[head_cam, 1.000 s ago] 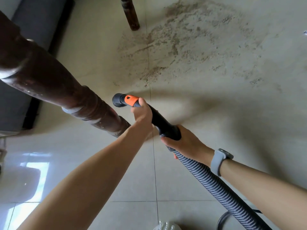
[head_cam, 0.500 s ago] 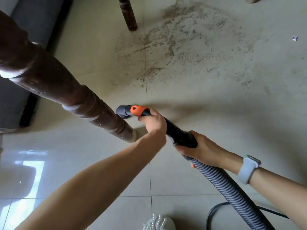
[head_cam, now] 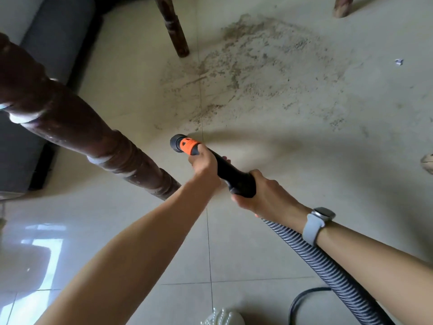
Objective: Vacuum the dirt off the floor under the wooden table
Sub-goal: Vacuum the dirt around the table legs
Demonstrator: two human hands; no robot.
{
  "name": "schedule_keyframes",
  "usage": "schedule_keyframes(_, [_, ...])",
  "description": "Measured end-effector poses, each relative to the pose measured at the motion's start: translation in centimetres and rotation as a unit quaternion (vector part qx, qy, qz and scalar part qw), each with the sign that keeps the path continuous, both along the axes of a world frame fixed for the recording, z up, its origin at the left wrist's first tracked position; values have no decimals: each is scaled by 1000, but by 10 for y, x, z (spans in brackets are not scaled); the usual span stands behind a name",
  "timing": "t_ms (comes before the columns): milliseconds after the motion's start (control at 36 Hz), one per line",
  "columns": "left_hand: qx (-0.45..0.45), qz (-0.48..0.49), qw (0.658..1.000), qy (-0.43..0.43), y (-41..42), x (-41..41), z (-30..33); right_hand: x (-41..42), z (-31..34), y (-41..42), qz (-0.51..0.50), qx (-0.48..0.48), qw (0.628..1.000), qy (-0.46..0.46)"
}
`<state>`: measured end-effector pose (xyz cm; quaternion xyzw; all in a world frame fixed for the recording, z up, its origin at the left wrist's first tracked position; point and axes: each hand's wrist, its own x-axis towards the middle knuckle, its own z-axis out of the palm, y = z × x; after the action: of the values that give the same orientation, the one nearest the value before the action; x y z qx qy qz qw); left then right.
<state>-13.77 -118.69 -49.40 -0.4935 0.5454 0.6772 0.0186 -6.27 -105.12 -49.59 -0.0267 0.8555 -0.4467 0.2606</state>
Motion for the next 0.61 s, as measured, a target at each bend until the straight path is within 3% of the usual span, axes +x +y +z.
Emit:
schedule_keyframes(306, [-43, -11, 999, 14, -54, -35, 4, -50, -16, -66, 26, -37, 999, -3])
schedule_keyframes(611, [-79, -11, 995, 66, -54, -35, -14, -18, -40, -35, 41, -165, 982, -78])
